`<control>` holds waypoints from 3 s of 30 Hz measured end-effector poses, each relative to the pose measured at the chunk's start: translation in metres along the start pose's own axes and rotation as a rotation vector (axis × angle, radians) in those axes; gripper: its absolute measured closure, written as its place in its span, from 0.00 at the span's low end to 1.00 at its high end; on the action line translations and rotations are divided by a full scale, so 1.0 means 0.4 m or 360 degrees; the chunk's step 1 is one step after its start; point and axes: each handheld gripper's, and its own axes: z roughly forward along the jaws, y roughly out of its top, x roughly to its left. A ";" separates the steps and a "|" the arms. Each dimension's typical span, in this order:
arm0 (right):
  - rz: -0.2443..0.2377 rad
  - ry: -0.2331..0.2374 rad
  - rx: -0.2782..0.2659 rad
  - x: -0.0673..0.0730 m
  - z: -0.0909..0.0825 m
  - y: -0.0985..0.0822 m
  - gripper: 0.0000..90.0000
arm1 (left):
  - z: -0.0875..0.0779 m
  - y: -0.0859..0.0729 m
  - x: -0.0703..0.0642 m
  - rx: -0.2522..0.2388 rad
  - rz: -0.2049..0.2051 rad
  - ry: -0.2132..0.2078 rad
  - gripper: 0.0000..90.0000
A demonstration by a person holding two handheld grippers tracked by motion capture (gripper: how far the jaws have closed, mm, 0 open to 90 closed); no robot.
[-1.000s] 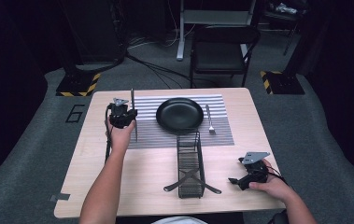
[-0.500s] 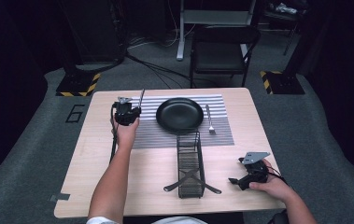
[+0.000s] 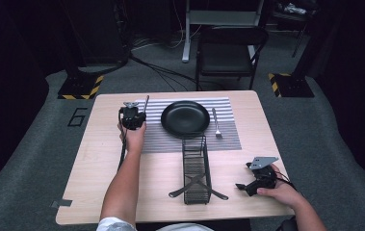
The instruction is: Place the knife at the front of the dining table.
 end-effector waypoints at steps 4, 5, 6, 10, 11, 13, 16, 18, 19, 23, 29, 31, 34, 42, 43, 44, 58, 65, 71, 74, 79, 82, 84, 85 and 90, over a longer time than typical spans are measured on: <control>0.0001 -0.0001 0.0000 0.000 0.000 0.000 0.00 | 0.014 -0.002 0.001 -0.0012 -0.0036 0.0027 0.92; 0.0001 0.0000 0.0001 0.000 0.000 0.000 0.00 | 0.019 -0.003 0.003 -0.0014 -0.0048 0.0030 0.92; 0.0000 0.0000 0.0000 0.000 0.000 0.000 0.00 | 0.024 -0.005 0.005 -0.0010 -0.0057 0.0037 0.92; 0.0000 0.0000 0.0000 0.000 0.000 0.000 0.00 | 0.041 -0.014 0.013 0.0029 -0.0091 0.0064 0.92; 0.0000 0.0000 0.0000 0.000 0.000 0.000 0.00 | 0.044 -0.016 0.015 0.0031 -0.0102 0.0064 0.92; 0.0000 0.0000 0.0000 0.000 0.000 0.000 0.00 | 0.053 -0.020 0.021 0.0033 -0.0121 0.0059 0.92; 0.0000 0.0000 0.0000 0.000 0.000 0.000 0.00 | 0.063 -0.024 0.025 0.0047 -0.0118 0.0074 0.92; 0.0001 -0.0001 0.0001 0.000 0.000 0.000 0.00 | 0.068 -0.026 0.030 0.0050 -0.0113 0.0078 0.92; 0.0001 -0.0002 -0.0001 0.000 0.000 0.000 0.00 | 0.069 -0.027 0.032 0.0056 -0.0118 0.0079 0.92; 0.0000 -0.0003 -0.0003 0.000 0.000 0.000 0.00 | 0.080 -0.036 0.042 0.0092 -0.0141 0.0103 0.92; 0.0001 -0.0003 -0.0003 0.000 0.000 0.000 0.00 | 0.097 -0.048 0.038 0.0144 -0.0175 0.0109 0.92; 0.0000 -0.0004 -0.0001 0.000 0.000 0.000 0.00 | 0.103 -0.052 0.035 0.0150 -0.0196 0.0116 0.92; 0.0000 -0.0004 -0.0001 0.000 0.000 0.000 0.00 | 0.110 -0.056 0.032 0.0158 -0.0182 0.0127 0.92; 0.0000 -0.0004 -0.0001 0.000 0.000 0.000 0.00 | 0.115 -0.046 0.025 0.0221 -0.0197 0.0141 0.91; 0.0000 -0.0004 -0.0001 0.000 0.000 0.000 0.00 | 0.116 -0.046 0.022 0.0217 -0.0189 0.0129 0.91; 0.0000 -0.0004 -0.0001 0.000 0.000 0.000 0.00 | 0.117 -0.045 0.018 0.0220 -0.0194 0.0118 0.91; 0.0000 -0.0005 -0.0001 0.001 0.000 0.000 0.00 | 0.119 -0.048 -0.004 0.0170 -0.0200 0.0023 0.79; 0.0000 -0.0004 -0.0001 0.000 0.000 0.000 0.00 | 0.108 -0.040 -0.006 0.0177 -0.0214 -0.0027 0.68; 0.0000 -0.0004 -0.0001 0.000 0.000 0.000 0.00 | 0.074 -0.036 -0.006 0.0174 -0.0184 -0.0064 0.60; 0.0000 -0.0004 -0.0001 0.000 0.000 0.000 0.00 | 0.057 -0.036 -0.002 0.0170 -0.0182 -0.0075 0.60; 0.0000 -0.0005 -0.0001 0.001 0.000 0.000 0.00 | 0.029 -0.060 0.005 0.0200 -0.0165 -0.0099 0.60; 0.0000 -0.0004 -0.0001 0.001 0.000 0.000 0.00 | 0.013 -0.079 0.009 0.0223 -0.0123 -0.0103 0.60; 0.0000 -0.0004 -0.0001 0.000 0.000 0.000 0.00 | 0.004 -0.088 0.011 0.0221 -0.0113 -0.0115 0.61; 0.0000 -0.0005 -0.0001 0.000 0.000 0.000 0.00 | 0.000 -0.090 0.011 0.0222 -0.0109 -0.0116 0.62; 0.0000 -0.0005 -0.0001 0.001 0.000 0.000 0.00 | -0.025 -0.107 0.013 0.0220 -0.0084 -0.0151 0.63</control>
